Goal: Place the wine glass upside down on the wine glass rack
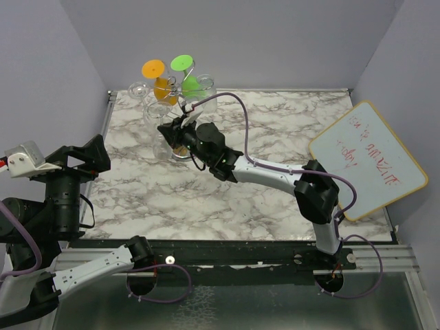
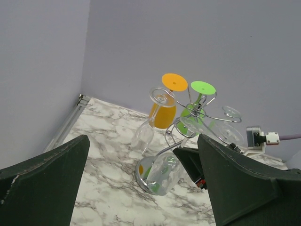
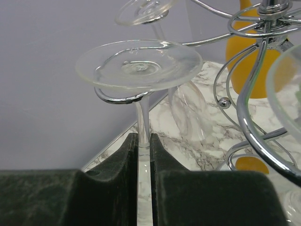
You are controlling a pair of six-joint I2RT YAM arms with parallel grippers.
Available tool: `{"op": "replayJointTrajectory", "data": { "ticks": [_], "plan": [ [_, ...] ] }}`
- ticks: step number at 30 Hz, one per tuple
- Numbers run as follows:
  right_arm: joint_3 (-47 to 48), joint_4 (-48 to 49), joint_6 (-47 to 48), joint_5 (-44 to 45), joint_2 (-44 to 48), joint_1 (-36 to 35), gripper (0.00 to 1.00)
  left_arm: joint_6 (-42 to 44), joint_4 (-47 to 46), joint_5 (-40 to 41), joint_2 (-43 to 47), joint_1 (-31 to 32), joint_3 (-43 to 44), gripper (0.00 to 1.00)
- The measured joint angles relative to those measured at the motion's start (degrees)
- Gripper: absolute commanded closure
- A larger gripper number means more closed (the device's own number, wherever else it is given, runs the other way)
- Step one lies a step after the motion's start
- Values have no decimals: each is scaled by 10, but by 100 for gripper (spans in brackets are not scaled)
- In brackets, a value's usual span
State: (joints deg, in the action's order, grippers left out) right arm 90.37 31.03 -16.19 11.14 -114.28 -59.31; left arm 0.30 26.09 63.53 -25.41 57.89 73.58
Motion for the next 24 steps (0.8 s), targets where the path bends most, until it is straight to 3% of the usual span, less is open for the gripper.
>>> {"op": "replayJointTrajectory", "data": {
  "ticks": [15, 20, 24],
  "plan": [
    [2, -19, -9, -12, 6, 0, 41, 0, 2, 1, 0, 5, -15, 1],
    [-33, -18, -9, -33, 37, 0, 26, 0, 2, 2, 2, 7, -18, 1],
    [-89, -14, -8, -54, 85, 0, 21, 0, 4, 2, 2, 7, -18, 1]
  ]
}}
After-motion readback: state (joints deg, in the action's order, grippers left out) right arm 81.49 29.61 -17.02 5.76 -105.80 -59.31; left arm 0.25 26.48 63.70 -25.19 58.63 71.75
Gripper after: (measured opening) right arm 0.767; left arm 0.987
